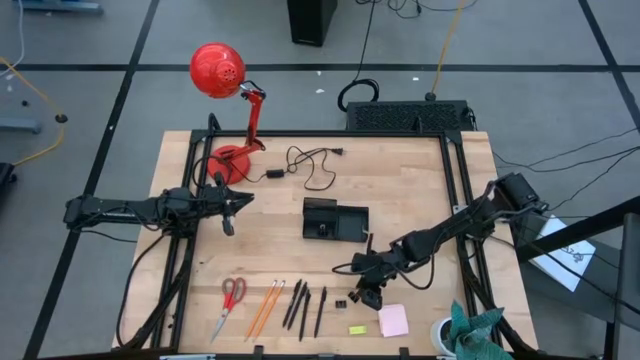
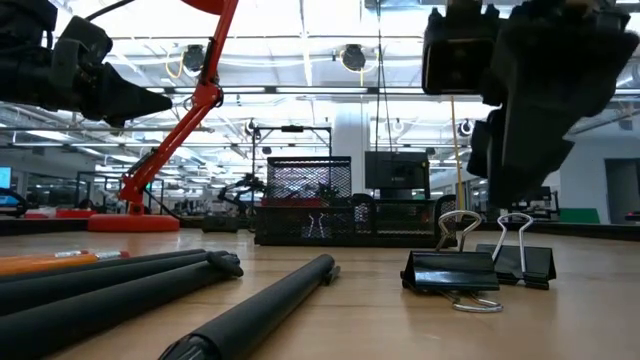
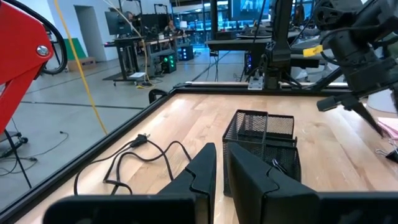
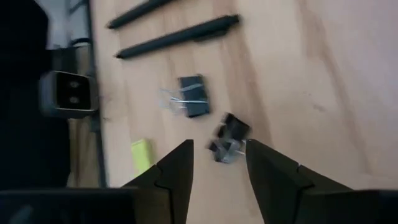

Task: Pick and place office supplies into organizer
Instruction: Put the right black binder clip into the black desk organizer

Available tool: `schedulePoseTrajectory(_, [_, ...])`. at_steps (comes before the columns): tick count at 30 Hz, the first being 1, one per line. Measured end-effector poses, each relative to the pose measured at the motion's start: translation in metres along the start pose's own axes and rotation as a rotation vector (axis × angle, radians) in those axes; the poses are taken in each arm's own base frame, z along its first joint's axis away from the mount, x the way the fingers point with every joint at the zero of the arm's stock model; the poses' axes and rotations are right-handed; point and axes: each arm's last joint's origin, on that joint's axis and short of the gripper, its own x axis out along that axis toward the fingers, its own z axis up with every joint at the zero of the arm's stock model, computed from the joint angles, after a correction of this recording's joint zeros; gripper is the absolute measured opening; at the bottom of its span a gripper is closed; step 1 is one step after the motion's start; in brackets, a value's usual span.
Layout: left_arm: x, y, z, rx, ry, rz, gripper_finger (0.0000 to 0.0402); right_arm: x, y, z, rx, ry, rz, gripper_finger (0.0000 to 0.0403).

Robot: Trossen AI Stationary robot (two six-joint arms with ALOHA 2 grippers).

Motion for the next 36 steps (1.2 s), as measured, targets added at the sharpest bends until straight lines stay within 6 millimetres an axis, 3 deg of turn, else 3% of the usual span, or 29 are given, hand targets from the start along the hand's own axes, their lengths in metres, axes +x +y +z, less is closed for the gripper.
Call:
schedulePoseTrajectory(10, [0.000, 0.000, 0.000, 0.000, 0.000, 0.000, 0.0047, 0.002, -0.001, -0.004, 0.004, 0.006, -0.041, 0.0141])
schedulePoseTrajectory(24, [0.000, 0.000, 0.000, 0.000, 0.001, 0.000, 0.0047, 0.026, -0.011, -0.010, -0.001, 0.052, -0.045, 0.0140])
schedulePoseTrajectory(28, [0.000, 0.000, 0.000, 0.000, 0.001, 0.000, 0.0047, 0.026, -0.011, -0.009, -0.014, 0.050, -0.045, 0.0114])
schedulePoseTrajectory(36, [0.000, 0.000, 0.000, 0.000, 0.001, 0.000, 0.0047, 0.024, -0.010, -0.008, -0.082, 0.044, -0.034, 0.0013])
